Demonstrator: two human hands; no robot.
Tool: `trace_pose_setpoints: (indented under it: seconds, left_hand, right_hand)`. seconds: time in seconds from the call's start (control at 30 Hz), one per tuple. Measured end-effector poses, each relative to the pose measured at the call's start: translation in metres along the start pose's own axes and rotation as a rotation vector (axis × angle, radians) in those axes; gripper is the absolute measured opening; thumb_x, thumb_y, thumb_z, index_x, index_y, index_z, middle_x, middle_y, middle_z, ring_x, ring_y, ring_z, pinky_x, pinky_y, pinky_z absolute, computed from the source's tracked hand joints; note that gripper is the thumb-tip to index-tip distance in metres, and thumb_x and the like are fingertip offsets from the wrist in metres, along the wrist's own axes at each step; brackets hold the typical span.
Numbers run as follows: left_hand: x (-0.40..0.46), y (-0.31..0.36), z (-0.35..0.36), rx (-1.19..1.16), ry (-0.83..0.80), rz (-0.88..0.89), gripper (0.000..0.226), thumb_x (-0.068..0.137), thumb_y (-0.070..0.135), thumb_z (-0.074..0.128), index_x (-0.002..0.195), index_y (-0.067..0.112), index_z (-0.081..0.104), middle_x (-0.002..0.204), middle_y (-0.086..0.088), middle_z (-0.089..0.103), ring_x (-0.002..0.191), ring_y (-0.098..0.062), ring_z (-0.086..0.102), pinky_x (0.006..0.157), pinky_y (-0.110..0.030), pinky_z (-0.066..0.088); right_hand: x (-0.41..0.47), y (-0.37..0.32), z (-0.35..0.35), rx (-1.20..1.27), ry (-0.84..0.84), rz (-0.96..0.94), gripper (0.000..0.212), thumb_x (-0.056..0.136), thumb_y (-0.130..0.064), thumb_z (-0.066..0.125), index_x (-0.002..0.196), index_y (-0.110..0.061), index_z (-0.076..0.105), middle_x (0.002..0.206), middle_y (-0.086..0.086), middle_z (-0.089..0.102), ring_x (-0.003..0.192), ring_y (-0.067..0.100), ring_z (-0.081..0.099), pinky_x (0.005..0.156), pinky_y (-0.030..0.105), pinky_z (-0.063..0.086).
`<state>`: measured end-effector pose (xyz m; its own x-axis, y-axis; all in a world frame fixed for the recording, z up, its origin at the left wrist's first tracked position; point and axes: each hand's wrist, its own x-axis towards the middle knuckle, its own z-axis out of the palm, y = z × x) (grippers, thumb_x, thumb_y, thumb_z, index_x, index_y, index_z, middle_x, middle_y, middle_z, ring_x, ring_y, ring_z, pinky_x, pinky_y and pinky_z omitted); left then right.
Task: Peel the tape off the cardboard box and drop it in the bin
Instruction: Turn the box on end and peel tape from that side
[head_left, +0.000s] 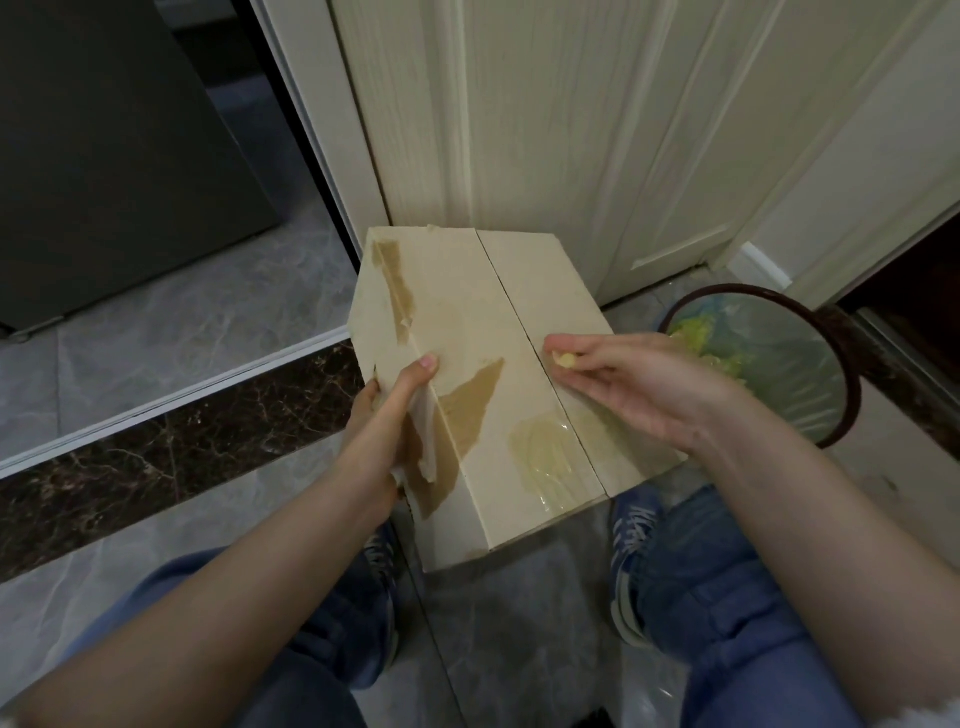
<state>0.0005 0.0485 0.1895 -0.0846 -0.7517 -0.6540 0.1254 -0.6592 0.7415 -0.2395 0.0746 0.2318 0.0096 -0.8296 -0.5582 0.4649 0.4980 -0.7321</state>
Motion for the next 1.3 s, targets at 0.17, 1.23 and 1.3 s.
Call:
trace_pose_setpoints:
  seconds: [0.17,1.23,1.3]
  left_hand:
    - [0.003,-0.003,0.000,-0.007,-0.007,-0.017,0.128,0.030,0.084,0.087,0.145,0.043,0.048,0.138,0.001,0.063,0.124,-0.033,0.060,0.106,-0.060,0.043]
    - [-0.005,0.003,0.023,0.045,-0.090,-0.090,0.090,0.060,0.073,0.072,0.139,0.034,0.051,0.125,-0.003,0.060,0.112,-0.033,0.060,0.098,-0.062,0.048]
    - [-0.003,0.002,0.024,0.060,-0.080,-0.096,0.110,0.044,0.078,0.080,0.141,0.033,0.052,0.129,-0.005,0.061,0.115,-0.034,0.060,0.097,-0.060,0.050]
  right_hand:
    - [-0.002,0.005,-0.003,-0.115,0.044,-0.057,0.031,0.085,0.011,0.065,0.114,0.001,0.066,0.095,0.013,0.073,0.090,0.024,0.073,0.082,0.028,0.061]
    - [0.026,-0.024,-0.180,-0.776,0.902,-0.136,0.024,0.097,-0.009,0.058,0.118,-0.007,0.068,0.100,0.010,0.073,0.069,0.015,0.067,0.071,0.023,0.051]
    - [0.030,-0.025,-0.186,-0.799,0.927,-0.120,0.028,0.099,-0.008,0.053,0.123,-0.004,0.067,0.092,0.013,0.072,0.077,0.018,0.067,0.081,0.028,0.052]
